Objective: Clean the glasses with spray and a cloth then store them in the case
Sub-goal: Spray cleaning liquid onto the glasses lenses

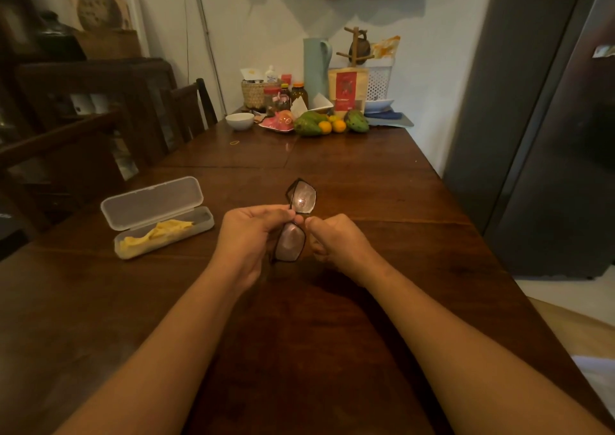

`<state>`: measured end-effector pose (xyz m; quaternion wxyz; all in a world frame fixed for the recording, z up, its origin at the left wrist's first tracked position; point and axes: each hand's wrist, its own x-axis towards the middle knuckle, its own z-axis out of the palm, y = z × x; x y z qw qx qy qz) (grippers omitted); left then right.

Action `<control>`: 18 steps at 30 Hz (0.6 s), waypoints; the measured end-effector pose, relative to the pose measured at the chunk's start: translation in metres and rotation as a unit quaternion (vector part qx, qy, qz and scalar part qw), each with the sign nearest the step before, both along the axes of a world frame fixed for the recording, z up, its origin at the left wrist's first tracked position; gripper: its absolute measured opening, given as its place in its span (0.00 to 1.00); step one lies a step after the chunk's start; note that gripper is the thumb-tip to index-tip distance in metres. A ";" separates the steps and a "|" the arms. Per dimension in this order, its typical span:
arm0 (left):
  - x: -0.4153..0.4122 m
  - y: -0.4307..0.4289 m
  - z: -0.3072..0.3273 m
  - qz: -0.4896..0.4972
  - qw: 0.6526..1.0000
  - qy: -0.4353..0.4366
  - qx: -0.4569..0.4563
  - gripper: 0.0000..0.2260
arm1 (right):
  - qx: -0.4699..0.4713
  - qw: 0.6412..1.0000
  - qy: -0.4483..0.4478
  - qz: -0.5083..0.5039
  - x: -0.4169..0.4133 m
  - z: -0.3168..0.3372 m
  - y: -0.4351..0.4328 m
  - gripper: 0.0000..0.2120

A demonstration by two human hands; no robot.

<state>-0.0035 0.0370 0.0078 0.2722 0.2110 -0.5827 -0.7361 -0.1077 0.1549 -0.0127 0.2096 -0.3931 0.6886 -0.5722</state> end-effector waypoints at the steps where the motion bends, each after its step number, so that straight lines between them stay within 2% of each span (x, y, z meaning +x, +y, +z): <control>1: 0.000 0.001 0.000 0.001 1.000 -0.001 0.000 0.03 | 0.001 1.000 0.002 -0.004 0.000 -0.001 -0.001 0.25; 4: 0.001 0.001 0.001 0.004 1.000 -0.005 -0.006 0.03 | 0.004 1.000 0.006 -0.005 0.000 -0.001 -0.001 0.27; 9: 0.001 0.000 0.001 0.004 1.000 0.006 0.002 0.05 | 0.026 0.999 0.023 0.028 0.001 0.000 -0.001 0.24; 12: 0.002 -0.001 0.003 0.008 1.000 0.004 -0.010 0.05 | 0.018 1.000 -0.009 0.015 0.003 0.002 0.001 0.24; 18: 0.010 -0.012 0.008 0.009 0.994 -0.043 -0.104 0.05 | 0.020 1.000 0.006 -0.023 -0.005 0.007 0.012 0.26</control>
